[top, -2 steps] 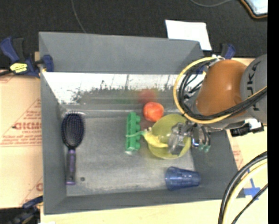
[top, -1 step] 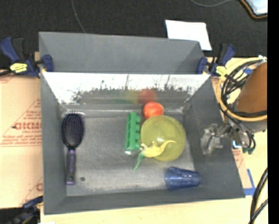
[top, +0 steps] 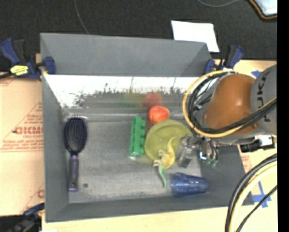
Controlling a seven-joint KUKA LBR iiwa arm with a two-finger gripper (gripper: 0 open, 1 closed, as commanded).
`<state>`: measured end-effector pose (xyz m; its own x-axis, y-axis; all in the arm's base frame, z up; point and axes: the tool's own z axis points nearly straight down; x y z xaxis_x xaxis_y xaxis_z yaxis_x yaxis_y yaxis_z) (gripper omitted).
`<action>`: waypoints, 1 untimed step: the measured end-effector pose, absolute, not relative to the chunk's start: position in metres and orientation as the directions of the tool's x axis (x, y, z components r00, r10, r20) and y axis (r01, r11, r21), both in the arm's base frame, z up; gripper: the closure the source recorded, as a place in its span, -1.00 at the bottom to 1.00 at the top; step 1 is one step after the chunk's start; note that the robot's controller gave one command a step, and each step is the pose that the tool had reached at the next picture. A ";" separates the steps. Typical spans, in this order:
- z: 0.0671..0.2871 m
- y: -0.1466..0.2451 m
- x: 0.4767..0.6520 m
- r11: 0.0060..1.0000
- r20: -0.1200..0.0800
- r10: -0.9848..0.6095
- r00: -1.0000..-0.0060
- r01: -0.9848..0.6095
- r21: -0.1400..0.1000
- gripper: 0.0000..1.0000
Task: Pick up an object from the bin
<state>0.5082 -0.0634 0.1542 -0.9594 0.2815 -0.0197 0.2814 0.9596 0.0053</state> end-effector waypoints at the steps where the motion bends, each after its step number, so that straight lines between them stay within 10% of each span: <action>1: 0.151 -0.061 0.506 0.968 -0.021 0.251 -0.968 0.250 0.005 1.00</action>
Offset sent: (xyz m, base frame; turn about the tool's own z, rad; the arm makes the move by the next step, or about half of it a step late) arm -0.0015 -0.0104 -0.0816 -0.1453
